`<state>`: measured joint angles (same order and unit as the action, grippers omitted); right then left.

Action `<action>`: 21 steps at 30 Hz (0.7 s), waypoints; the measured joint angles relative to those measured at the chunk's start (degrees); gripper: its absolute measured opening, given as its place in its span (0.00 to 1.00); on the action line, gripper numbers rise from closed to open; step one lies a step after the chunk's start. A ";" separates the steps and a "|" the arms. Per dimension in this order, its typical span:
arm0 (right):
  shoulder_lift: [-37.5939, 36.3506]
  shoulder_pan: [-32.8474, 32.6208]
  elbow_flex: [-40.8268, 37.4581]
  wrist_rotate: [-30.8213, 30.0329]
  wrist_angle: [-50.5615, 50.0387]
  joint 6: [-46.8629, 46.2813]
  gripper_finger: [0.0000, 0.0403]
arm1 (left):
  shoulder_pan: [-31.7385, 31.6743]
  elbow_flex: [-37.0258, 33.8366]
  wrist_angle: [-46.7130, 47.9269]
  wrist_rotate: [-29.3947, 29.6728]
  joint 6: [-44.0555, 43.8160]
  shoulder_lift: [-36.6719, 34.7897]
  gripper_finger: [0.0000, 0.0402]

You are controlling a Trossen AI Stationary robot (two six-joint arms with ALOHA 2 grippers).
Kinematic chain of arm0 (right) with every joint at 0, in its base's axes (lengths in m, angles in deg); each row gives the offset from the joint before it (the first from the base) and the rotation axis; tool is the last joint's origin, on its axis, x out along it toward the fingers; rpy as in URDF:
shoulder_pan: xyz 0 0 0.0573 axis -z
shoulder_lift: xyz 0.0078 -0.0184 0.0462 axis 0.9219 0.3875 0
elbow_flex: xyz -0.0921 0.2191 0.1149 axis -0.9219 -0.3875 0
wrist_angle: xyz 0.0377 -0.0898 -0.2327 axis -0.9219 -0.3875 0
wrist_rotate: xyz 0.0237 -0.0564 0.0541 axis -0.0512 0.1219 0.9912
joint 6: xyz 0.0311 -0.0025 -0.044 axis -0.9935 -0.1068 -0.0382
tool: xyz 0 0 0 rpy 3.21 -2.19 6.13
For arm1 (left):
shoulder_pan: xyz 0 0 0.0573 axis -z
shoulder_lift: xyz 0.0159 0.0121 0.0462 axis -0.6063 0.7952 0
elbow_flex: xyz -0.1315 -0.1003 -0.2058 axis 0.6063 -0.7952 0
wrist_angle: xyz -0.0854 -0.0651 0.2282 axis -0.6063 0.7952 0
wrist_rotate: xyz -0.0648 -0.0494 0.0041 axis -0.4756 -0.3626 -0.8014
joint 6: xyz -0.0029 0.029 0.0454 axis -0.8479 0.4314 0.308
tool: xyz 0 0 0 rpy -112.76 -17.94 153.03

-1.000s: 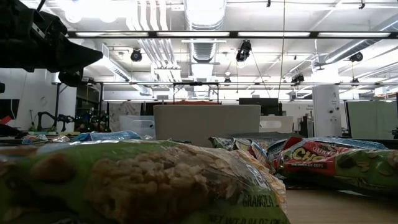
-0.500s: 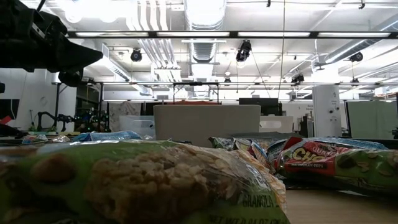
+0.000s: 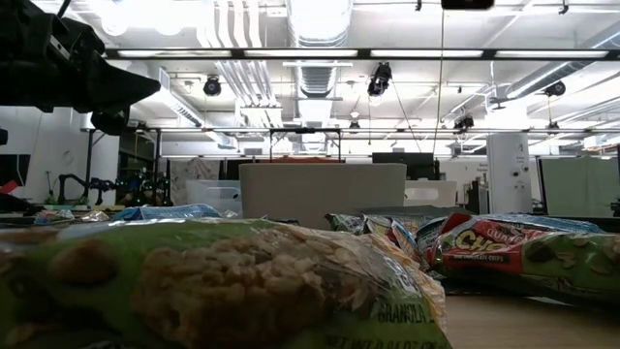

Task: Pick and place Granola Bars by type
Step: Put the blue granola bar into the gray bin

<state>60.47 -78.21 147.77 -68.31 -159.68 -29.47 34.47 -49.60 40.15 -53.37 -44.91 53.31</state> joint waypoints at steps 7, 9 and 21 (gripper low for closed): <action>-4.18 0.02 -11.46 0.11 6.73 -2.11 0.02 | -0.02 0.00 0.00 0.00 0.00 0.00 0.00; -4.90 0.02 -13.95 0.11 6.85 -2.99 0.02 | -0.02 0.00 0.00 0.00 0.00 0.00 0.00; -6.71 0.02 -23.29 0.09 7.95 -3.60 0.02 | -0.02 0.00 0.00 -0.01 0.00 -0.02 0.00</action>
<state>53.77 -78.18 124.48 -68.22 -151.73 -33.06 34.45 -49.60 40.15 -53.39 -44.91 53.29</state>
